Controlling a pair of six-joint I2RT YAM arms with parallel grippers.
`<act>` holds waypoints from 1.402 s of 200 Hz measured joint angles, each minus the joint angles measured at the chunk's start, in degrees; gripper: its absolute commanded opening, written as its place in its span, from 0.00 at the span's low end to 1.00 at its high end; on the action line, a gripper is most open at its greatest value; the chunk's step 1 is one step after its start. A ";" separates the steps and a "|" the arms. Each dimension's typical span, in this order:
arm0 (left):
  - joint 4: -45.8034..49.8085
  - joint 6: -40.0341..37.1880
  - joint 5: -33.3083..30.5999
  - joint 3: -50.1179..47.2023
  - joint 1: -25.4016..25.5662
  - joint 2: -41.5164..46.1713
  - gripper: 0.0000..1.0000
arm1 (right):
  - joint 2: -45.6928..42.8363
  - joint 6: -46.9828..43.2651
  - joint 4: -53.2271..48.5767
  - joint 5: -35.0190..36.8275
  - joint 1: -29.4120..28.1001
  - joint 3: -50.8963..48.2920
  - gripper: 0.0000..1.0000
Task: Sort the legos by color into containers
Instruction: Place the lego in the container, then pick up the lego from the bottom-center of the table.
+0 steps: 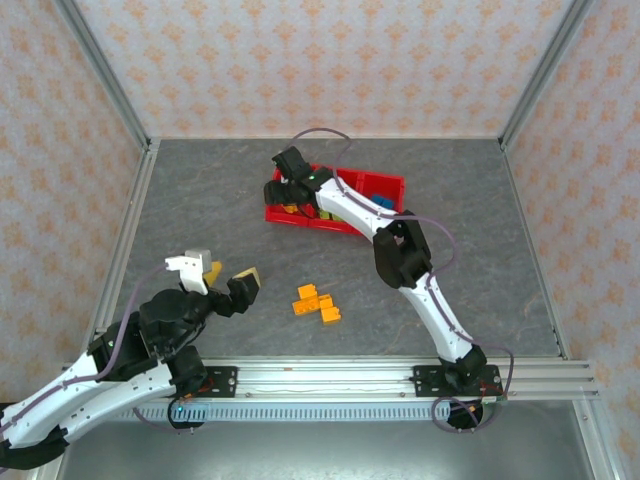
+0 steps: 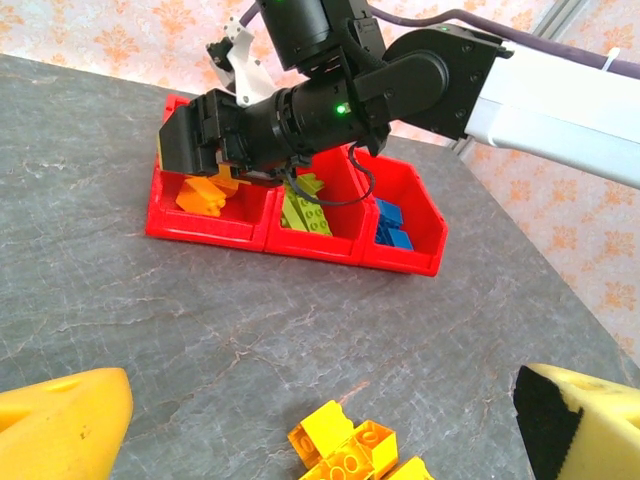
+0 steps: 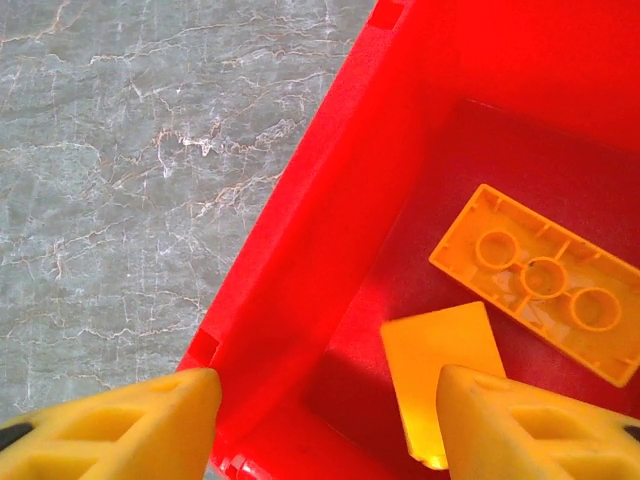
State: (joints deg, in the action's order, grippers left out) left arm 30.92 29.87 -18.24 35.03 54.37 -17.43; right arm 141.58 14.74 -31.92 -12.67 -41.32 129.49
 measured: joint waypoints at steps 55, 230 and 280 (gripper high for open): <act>-0.02 0.00 0.00 0.00 0.00 -2.08 0.99 | -6.64 -1.09 -1.62 1.90 -1.92 -4.57 0.84; -0.81 -1.31 1.33 -0.50 0.00 -1.55 0.99 | -42.21 17.84 2.01 12.59 -19.82 -57.94 0.99; -0.83 -1.46 1.51 -0.50 0.00 -1.53 0.99 | -41.22 21.14 3.26 13.22 -21.53 -59.10 0.85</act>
State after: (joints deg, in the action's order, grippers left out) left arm 30.09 28.40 -16.73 34.52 54.37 -18.96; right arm 100.36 35.88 -28.67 0.56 -62.85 70.39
